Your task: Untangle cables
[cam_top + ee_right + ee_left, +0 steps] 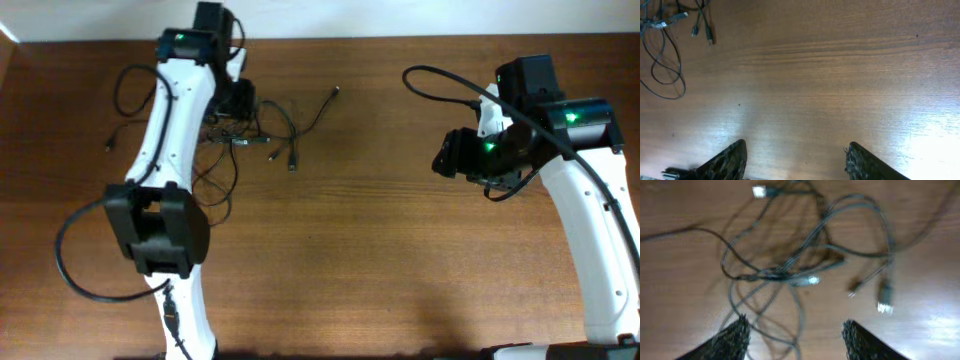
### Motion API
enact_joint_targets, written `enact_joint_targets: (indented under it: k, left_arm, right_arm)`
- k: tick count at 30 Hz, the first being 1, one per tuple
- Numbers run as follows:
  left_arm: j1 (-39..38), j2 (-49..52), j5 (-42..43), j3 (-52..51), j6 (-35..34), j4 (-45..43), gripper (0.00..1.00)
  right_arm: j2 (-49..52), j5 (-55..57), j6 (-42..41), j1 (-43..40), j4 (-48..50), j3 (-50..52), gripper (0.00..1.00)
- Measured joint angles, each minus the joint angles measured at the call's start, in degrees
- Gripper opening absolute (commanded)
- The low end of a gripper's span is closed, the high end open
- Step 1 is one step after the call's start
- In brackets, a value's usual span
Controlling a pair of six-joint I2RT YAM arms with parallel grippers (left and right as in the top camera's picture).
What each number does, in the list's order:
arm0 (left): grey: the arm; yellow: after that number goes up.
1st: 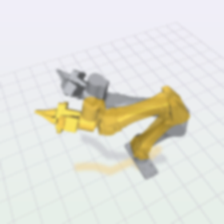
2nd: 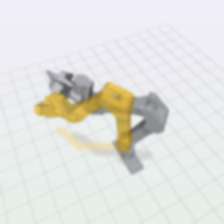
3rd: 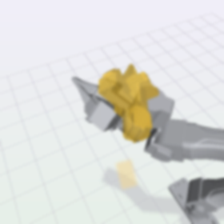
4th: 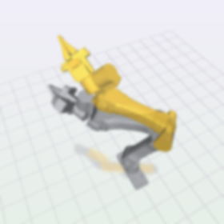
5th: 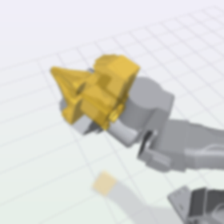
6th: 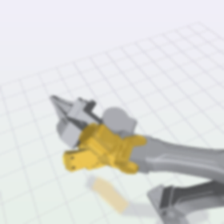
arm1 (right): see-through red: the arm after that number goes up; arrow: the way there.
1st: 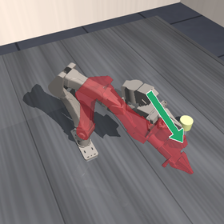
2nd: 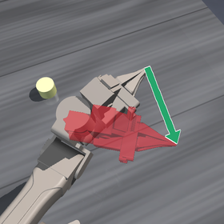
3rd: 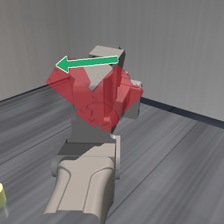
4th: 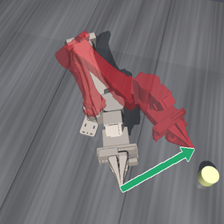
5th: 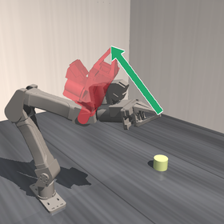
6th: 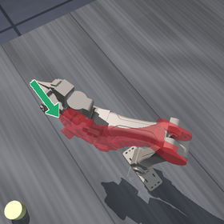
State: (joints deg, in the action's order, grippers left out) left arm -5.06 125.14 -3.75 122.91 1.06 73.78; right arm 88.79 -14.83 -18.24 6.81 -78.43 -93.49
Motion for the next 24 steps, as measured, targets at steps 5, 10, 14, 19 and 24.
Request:
enact_joint_targets:
  k: [5, 10, 14, 19, 24]
  left_arm:
    - [2.2, 0.0, 4.7, -14.4, 14.1, -16.3, 0.51]
    - [1.9, 0.1, 6.4, -20.4, 17.3, -24.9, 0.48]
    - [1.9, 1.1, 5.9, -22.4, 17.4, -29.5, 0.39]
    - [1.9, 4.5, 5.7, -22.6, 18.0, -30.8, 0.17]
    - [1.1, 4.6, 13.6, -22.1, 16.5, -22.1, 0.00]
  right_arm:
    - [0.0, 0.0, 0.0, 0.0, 0.2, 0.0, 0.65]
    - [0.0, 0.0, 0.0, 0.0, 0.3, 0.0, 0.65]
    - [0.0, 0.0, 0.1, 0.0, 0.3, 0.0, 0.65]
    - [0.0, 0.0, 0.0, 0.0, 0.3, 0.0, 0.66]
    - [0.0, 0.0, 0.0, 0.0, 0.2, 0.0, 0.66]
